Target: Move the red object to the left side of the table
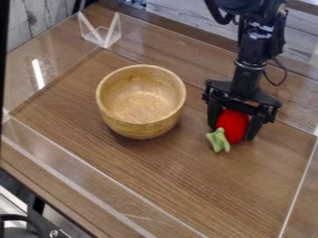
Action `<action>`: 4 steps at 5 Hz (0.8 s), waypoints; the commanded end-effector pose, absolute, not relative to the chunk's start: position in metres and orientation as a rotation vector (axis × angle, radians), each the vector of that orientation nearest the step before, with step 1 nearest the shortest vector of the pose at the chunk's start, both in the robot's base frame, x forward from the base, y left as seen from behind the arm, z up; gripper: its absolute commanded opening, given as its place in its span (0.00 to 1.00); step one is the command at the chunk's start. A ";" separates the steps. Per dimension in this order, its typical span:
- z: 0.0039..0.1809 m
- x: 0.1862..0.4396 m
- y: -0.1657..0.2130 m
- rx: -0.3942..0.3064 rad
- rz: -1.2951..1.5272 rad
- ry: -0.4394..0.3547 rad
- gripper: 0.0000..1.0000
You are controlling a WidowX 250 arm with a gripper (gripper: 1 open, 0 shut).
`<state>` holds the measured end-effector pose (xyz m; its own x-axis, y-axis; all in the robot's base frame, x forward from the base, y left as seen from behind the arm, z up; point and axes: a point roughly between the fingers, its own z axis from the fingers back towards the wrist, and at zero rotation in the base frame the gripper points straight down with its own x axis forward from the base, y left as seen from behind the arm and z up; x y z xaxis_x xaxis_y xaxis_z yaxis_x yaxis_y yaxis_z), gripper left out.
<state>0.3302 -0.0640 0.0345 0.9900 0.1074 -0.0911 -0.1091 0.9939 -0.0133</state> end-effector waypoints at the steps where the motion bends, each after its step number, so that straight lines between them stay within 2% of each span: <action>1: 0.063 0.340 -0.063 -0.038 0.117 0.001 1.00; 2: 0.058 0.339 -0.061 -0.033 0.124 0.015 0.00; 3: 0.055 0.337 -0.061 -0.027 0.127 0.031 1.00; 4: 0.057 0.337 -0.060 -0.028 0.129 0.027 0.00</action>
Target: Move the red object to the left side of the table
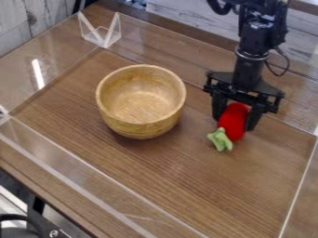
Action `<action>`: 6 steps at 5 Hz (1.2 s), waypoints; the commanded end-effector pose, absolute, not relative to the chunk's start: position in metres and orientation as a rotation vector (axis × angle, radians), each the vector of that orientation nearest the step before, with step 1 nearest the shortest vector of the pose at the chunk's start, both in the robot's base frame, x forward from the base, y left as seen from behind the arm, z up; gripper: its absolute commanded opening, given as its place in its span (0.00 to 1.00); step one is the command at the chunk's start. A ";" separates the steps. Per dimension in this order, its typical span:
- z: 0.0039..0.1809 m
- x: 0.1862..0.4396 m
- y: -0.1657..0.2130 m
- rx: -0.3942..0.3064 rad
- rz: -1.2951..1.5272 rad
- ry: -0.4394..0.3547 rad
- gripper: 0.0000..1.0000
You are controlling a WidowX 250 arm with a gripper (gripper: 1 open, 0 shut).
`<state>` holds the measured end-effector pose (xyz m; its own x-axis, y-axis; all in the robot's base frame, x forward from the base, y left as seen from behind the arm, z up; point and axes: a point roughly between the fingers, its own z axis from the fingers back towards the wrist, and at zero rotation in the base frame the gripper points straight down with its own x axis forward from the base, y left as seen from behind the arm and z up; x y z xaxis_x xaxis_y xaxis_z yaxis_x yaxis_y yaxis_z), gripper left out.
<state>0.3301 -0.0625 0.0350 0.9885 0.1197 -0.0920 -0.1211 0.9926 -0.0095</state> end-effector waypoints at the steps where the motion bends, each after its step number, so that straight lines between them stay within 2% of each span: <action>1: 0.070 0.335 -0.057 -0.034 0.134 0.002 0.00; 2: 0.093 0.333 -0.052 -0.041 0.147 -0.041 0.00; 3: 0.122 0.324 -0.025 -0.045 0.203 -0.090 0.00; 4: 0.126 0.318 0.004 -0.050 0.277 -0.086 0.00; 6: 0.133 0.303 0.018 -0.060 0.350 -0.096 0.00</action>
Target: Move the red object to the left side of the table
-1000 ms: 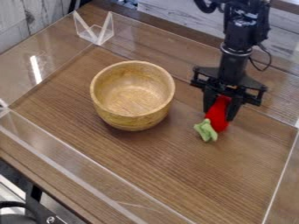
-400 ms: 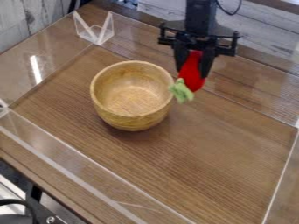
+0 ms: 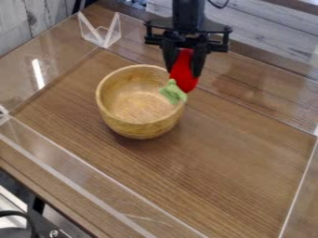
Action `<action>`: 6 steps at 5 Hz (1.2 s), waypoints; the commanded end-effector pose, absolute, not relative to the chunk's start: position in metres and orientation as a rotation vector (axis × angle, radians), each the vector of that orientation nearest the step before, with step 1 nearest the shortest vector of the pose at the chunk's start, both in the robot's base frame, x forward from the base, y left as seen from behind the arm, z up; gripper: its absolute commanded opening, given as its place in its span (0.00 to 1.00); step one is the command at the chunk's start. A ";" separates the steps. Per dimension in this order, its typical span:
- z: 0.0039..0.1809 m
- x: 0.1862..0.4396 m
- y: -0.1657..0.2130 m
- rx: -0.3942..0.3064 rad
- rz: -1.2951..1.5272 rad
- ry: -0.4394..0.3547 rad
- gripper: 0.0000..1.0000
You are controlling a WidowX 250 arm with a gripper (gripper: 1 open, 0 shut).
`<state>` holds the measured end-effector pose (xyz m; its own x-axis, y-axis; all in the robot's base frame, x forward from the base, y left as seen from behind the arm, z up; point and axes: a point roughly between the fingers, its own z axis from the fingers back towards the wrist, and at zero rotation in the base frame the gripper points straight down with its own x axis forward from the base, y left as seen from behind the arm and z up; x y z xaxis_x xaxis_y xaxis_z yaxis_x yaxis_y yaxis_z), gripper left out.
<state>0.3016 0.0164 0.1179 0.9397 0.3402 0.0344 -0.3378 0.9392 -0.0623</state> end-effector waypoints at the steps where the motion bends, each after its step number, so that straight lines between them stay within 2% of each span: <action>1: 0.136 0.296 0.020 -0.068 0.376 -0.098 0.00; 6: 0.151 0.275 0.028 -0.095 0.436 -0.115 0.00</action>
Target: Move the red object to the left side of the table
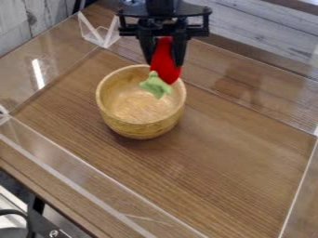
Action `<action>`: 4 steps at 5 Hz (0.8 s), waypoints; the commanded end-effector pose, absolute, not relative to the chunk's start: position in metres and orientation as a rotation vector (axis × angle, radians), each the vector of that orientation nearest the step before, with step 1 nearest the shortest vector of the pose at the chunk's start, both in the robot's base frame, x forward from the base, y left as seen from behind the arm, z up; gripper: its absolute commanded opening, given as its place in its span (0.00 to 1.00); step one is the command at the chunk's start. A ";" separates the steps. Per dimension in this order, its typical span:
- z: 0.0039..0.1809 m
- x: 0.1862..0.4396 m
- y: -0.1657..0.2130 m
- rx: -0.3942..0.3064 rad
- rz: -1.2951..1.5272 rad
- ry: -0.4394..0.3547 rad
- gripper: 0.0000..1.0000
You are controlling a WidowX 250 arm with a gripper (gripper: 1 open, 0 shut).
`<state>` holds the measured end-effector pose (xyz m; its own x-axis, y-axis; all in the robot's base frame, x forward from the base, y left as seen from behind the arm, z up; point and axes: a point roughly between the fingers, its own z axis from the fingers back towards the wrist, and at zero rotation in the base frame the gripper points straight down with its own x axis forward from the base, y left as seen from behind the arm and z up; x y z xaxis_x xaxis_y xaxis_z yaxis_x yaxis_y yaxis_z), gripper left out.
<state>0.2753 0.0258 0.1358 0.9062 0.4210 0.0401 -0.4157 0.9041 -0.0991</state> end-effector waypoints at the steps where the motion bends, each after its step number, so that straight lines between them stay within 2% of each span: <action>1: 0.155 0.272 0.029 -0.099 0.440 -0.120 0.00; 4: 0.160 0.264 0.021 -0.103 0.429 -0.126 0.00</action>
